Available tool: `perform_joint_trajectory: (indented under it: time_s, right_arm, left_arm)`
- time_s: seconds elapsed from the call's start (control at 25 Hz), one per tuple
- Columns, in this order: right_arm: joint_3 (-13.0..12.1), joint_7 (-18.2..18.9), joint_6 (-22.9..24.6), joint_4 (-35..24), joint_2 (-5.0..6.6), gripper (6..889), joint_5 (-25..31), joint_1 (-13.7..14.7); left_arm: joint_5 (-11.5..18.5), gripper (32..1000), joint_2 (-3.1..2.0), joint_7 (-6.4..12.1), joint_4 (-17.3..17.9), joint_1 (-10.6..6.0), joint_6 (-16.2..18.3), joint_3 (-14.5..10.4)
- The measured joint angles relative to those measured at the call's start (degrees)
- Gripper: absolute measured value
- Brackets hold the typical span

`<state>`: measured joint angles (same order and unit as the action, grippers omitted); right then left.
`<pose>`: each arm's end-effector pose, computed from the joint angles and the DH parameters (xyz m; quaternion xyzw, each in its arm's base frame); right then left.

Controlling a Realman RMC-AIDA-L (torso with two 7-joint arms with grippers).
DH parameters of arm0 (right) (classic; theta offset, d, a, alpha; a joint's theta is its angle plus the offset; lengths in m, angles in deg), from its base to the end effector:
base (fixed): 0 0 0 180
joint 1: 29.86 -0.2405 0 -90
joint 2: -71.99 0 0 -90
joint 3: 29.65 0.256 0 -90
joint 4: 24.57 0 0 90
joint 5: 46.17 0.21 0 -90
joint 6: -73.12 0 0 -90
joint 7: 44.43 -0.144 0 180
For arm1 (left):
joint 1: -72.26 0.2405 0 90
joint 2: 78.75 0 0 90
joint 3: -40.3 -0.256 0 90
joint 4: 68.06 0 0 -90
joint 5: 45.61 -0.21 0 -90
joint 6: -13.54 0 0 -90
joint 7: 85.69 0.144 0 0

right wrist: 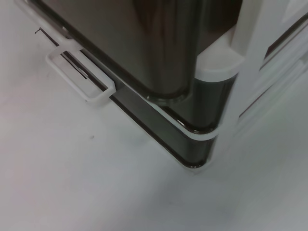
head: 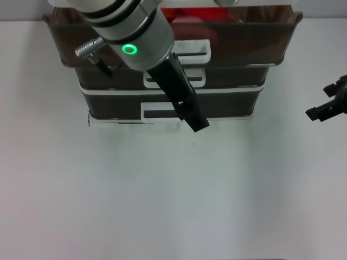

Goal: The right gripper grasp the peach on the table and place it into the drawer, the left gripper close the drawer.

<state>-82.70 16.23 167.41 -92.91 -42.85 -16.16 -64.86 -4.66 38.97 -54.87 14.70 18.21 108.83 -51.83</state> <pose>0.2513 0.3646 0.0774 -0.9257 0.3043 -0.1389 0.1766 -0.0303 0.3447 -0.0292 -0.9738 -0.0902 0.1838 0.0991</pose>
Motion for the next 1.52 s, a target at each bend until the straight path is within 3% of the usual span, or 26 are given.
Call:
perform_joint_trajectory:
  time_s: [0.12,0.32,0.6,0.8,1.2,1.36,1.52]
  right_arm:
    - [0.00,0.06,-0.42,1.22,-0.04,802,0.02,-0.34]
    - [0.02,0.26,-1.04,2.49,-0.03,802,0.14,-0.73]
    - [0.05,0.33,-1.57,2.72,-0.03,802,-0.13,-0.77]
    - [0.05,0.33,-1.57,2.79,-0.03,802,-0.10,-0.77]
    - [0.12,0.22,-1.57,2.78,-0.03,802,-0.17,-0.75]
    - [0.11,0.17,-1.56,2.77,-0.03,802,-0.13,-0.38]
    - [0.19,0.16,-1.56,2.76,-0.03,802,0.05,-0.29]
  left_arm:
    - [-0.07,741,-0.02,1.60,-0.86,-0.33,-0.79,0.38]
    - [-0.23,746,-0.04,2.23,-1.24,-0.71,-1.30,0.90]
    - [-0.29,750,-0.13,6.13,-4.43,-2.18,-3.07,5.14]
    - [-0.91,750,-0.23,7.83,-6.01,-2.43,-4.85,5.82]
    - [-1.27,750,-0.02,7.46,-6.02,-2.46,-4.56,5.67]
    - [2.67,750,0.13,5.76,-4.97,-2.42,-1.49,5.63]
    - [6.85,750,0.15,2.66,-2.36,-1.27,2.02,5.37]
